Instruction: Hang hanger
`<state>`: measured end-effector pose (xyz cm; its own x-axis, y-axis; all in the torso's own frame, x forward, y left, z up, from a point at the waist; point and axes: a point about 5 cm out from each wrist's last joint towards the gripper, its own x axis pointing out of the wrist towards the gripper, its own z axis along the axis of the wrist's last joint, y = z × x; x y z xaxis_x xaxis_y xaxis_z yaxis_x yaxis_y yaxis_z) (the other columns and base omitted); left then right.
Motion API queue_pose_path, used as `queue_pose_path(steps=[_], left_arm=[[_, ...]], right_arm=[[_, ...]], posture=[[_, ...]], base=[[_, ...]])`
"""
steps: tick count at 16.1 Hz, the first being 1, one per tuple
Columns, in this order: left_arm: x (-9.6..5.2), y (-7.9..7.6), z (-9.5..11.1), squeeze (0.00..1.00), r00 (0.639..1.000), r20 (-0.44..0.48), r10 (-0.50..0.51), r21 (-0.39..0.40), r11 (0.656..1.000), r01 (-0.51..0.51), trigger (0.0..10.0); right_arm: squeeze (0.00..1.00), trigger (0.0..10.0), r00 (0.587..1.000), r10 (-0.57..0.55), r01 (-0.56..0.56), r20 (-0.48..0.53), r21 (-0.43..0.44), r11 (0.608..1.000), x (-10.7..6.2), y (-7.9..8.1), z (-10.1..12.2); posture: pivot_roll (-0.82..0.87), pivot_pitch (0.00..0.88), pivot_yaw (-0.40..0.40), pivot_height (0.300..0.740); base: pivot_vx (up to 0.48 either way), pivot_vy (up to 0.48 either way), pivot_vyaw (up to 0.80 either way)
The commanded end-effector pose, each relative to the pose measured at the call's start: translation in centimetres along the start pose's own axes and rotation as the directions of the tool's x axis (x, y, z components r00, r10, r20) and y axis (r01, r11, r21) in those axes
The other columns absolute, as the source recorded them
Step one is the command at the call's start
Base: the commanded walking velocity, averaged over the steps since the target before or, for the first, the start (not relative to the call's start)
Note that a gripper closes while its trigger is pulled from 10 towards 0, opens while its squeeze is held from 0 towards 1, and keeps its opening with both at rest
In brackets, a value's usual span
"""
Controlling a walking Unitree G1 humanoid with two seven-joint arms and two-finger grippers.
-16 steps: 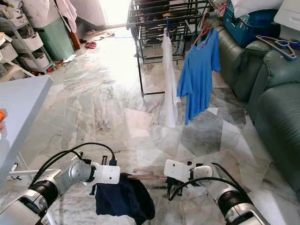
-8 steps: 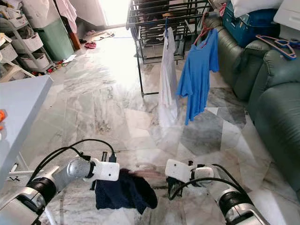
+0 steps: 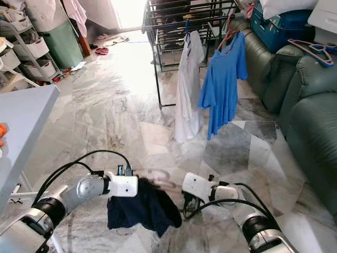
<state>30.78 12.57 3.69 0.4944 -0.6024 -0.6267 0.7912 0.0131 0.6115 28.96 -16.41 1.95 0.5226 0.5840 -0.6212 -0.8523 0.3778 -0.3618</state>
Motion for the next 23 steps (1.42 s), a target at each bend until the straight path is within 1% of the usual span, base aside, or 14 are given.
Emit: queue_pose_path(steps=[1, 3, 6, 7, 8, 9, 10, 11, 12, 14, 18, 19, 21, 23], left_arm=[[-0.1, 0.8, 0.3, 1.00, 0.999, 0.017, 0.035, 0.029, 0.999, -0.036, 10.0], [-0.2, 1.2, 0.2, 1.00, 0.999, 0.007, 0.052, 0.035, 0.998, -0.052, 10.0], [-0.7, 1.4, -0.7, 1.00, 0.996, -0.036, 0.076, 0.039, 0.996, -0.074, 10.0], [-0.8, 1.5, -0.9, 0.92, 0.995, -0.043, 0.086, 0.042, 0.996, -0.084, 10.0], [-0.9, 2.0, -1.0, 0.55, 0.991, -0.052, 0.122, 0.038, 0.992, -0.121, 10.0], [-1.0, 2.5, -1.0, 0.56, 0.986, -0.054, 0.156, 0.039, 0.987, -0.154, 10.0], [-1.1, 2.8, -0.9, 0.67, 0.982, -0.048, 0.182, 0.038, 0.983, -0.180, 10.0], [-1.2, 3.5, -0.7, 1.00, 0.974, -0.031, 0.226, 0.024, 0.974, -0.225, 10.0], [-1.4, 4.0, -0.5, 1.00, 0.963, -0.018, 0.269, 0.011, 0.963, -0.269, 10.0], [-1.5, 4.3, -0.5, 1.00, 0.957, -0.007, 0.291, 0.007, 0.957, -0.290, 10.0], [-1.9, 3.5, -0.9, 1.00, 0.978, 0.017, 0.208, -0.011, 0.978, -0.208, 10.0], [-2.1, 3.3, -1.3, 1.00, 0.983, 0.003, 0.185, -0.014, 0.983, -0.185, 10.0], [-2.8, 2.6, -2.8, 1.00, 0.989, -0.069, 0.128, -0.015, 0.992, -0.129, 10.0], [-3.1, 1.7, -3.5, 1.00, 0.994, -0.089, 0.071, -0.036, 0.997, -0.075, 10.0]], right_arm=[[0.00, 0.0, 0.995, -0.066, 0.067, 0.079, -0.009, 0.998, 0.3, -1.1, 1.7], [0.00, 0.0, 0.991, -0.094, 0.096, 0.095, -0.015, 0.995, 0.3, -1.3, 2.0], [0.00, 0.0, 0.988, -0.106, 0.110, 0.116, -0.029, 0.993, 0.1, -1.7, 2.2], [0.00, 0.0, 0.987, -0.111, 0.116, 0.118, -0.033, 0.993, 0.0, -1.8, 2.2], [0.00, 0.0, 0.986, -0.121, 0.125, 0.118, -0.033, 0.992, -0.1, -1.9, 2.1], [0.00, 0.0, 0.985, -0.128, 0.133, 0.119, -0.033, 0.991, -0.1, -1.9, 2.0], [0.00, 0.0, 0.984, -0.135, 0.139, 0.121, -0.032, 0.990, -0.1, -1.9, 2.0], [0.00, 0.0, 0.983, -0.140, 0.145, 0.122, -0.031, 0.989, -0.1, -1.9, 2.0], [0.00, 0.0, 0.981, -0.148, 0.153, 0.126, -0.028, 0.988, -0.1, -1.9, 2.1], [0.00, 0.0, 0.980, -0.153, 0.157, 0.130, -0.028, 0.987, 0.0, -1.9, 2.1], [0.00, 0.0, 0.979, -0.159, 0.164, 0.125, -0.034, 0.986, -0.2, -2.0, 1.9], [0.00, 0.0, 0.979, -0.158, 0.164, 0.125, -0.036, 0.986, -0.2, -2.0, 1.9], [0.00, 0.0, 0.981, -0.128, 0.138, 0.146, -0.056, 0.989, -0.4, -2.0, 2.2], [0.00, 0.0, 0.983, -0.077, 0.090, 0.169, -0.072, 0.993, -0.5, -1.6, 2.3]], posture=[[-0.16, 0.000, 0.148, 0.740], [-0.16, 0.000, 0.148, 0.740], [-0.17, 0.000, 0.146, 0.740], [-0.17, 0.000, 0.146, 0.740], [-0.16, 0.000, 0.145, 0.740], [-0.17, 0.000, 0.144, 0.740], [-0.17, 0.000, 0.146, 0.740], [-0.17, 0.000, 0.146, 0.740], [-0.17, 0.000, 0.147, 0.740], [-0.17, 0.000, 0.149, 0.740], [-0.16, 0.000, 0.149, 0.740], [-0.17, 0.000, 0.149, 0.740], [-0.17, 0.000, 0.149, 0.740], [-0.17, 0.000, 0.148, 0.740]], base=[[0.000, 0.000, 0.00], [0.000, 0.000, 0.00], [0.000, 0.000, 0.00], [0.000, 0.000, 0.00], [0.000, 0.000, 0.00], [0.000, 0.000, 0.00], [0.000, 0.000, 0.00], [0.000, 0.000, 0.00], [0.000, 0.000, 0.00], [0.000, 0.000, 0.00], [0.000, 0.000, 0.00], [0.000, 0.000, 0.00], [0.000, 0.000, 0.00], [0.000, 0.000, 0.00]])
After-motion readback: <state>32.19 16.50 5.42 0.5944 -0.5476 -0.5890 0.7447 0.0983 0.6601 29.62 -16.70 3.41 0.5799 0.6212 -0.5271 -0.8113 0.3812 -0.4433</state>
